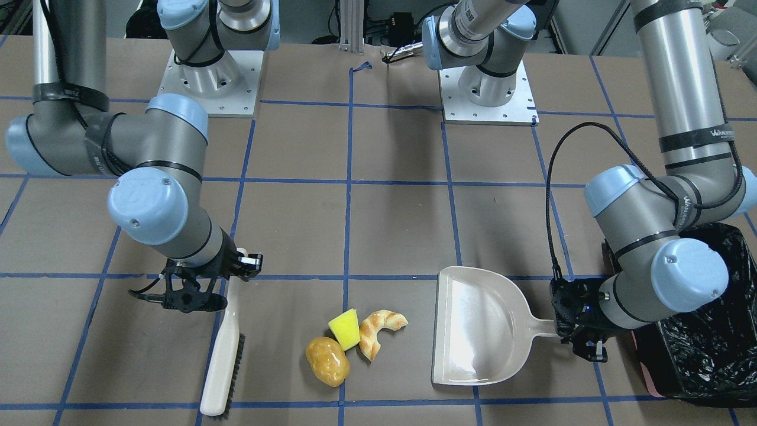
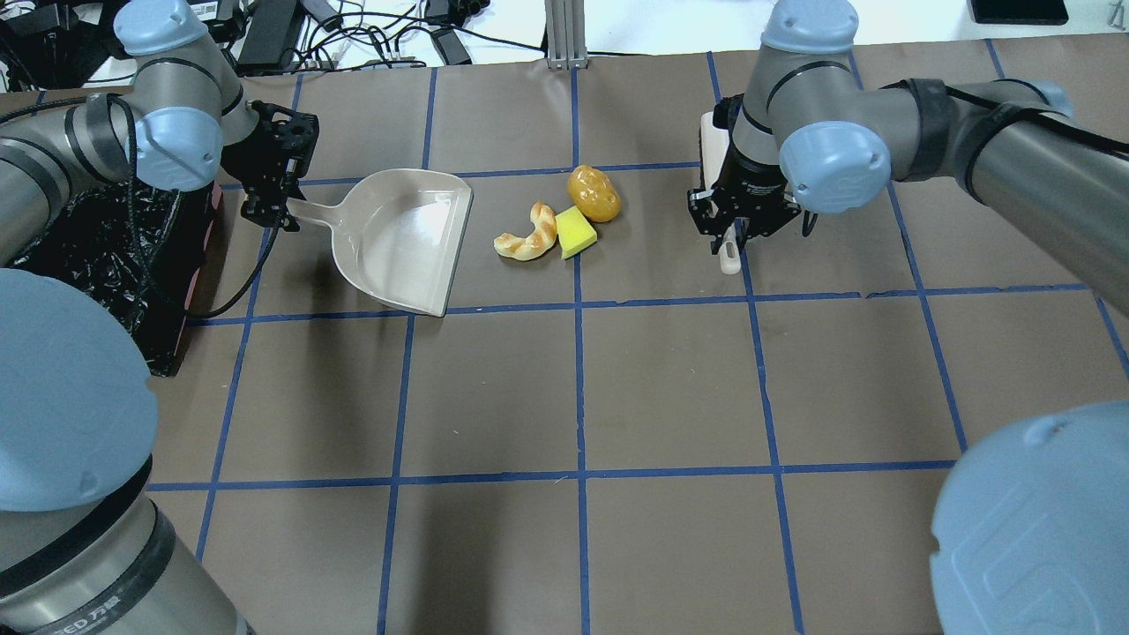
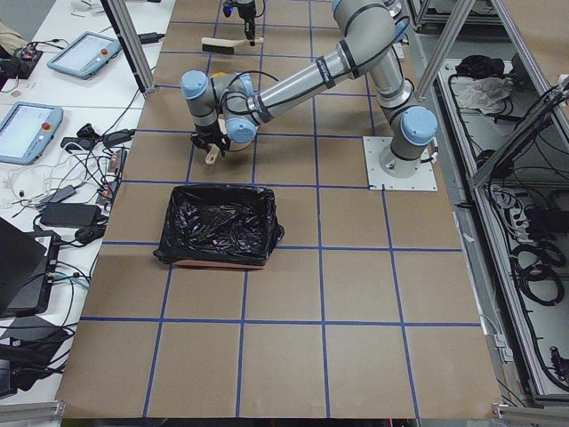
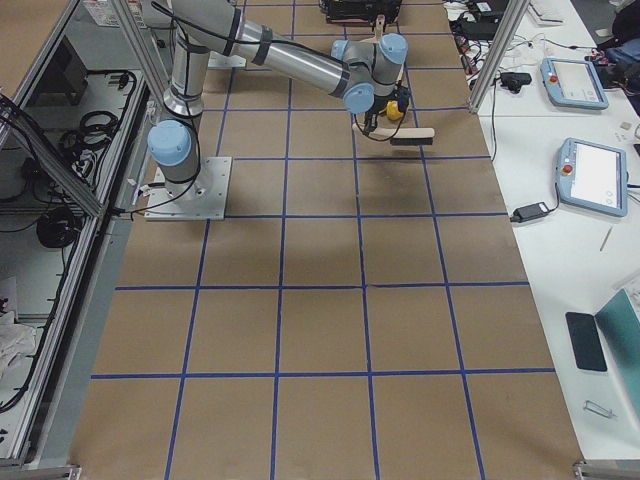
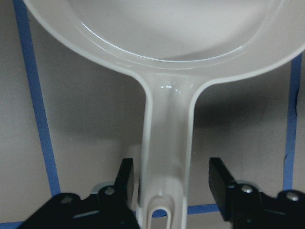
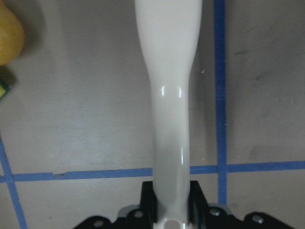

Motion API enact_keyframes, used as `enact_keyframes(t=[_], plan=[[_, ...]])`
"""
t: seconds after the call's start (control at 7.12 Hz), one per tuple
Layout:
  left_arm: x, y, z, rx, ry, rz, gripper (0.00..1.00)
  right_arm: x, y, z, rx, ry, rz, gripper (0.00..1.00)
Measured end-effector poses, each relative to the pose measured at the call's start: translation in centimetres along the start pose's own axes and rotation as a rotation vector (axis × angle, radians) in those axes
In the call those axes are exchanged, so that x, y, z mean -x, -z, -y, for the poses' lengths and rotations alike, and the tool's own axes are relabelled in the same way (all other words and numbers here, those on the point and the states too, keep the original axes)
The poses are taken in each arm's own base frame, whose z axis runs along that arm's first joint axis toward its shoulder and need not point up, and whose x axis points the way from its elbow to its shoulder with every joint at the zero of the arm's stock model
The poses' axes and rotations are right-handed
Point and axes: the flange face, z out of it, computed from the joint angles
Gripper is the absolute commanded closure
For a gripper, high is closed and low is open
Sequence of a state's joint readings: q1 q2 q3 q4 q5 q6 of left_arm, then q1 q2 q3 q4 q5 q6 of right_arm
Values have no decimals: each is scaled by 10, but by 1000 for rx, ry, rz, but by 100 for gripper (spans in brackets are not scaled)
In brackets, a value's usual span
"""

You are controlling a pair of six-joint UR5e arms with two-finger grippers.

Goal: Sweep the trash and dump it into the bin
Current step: 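Move the brush with the right gripper behind the trash items, then sweep the trash items with the right gripper's brush into the dustpan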

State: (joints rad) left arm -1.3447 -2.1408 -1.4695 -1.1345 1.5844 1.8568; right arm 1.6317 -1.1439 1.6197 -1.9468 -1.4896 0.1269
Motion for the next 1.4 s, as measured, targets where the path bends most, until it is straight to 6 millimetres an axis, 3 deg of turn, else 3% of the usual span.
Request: enact_keyframes(t=[0.42,0.98,1.4], plan=[[-1,5,0,3,-4,7,100,50,-11,-14,16,-30,21,100],[0,3,1,5,6,2,100,95,-28,-31,37,-78,24,100],[0,3,3,5,17,0,100,144,-41,-41,37,-106,23,100]])
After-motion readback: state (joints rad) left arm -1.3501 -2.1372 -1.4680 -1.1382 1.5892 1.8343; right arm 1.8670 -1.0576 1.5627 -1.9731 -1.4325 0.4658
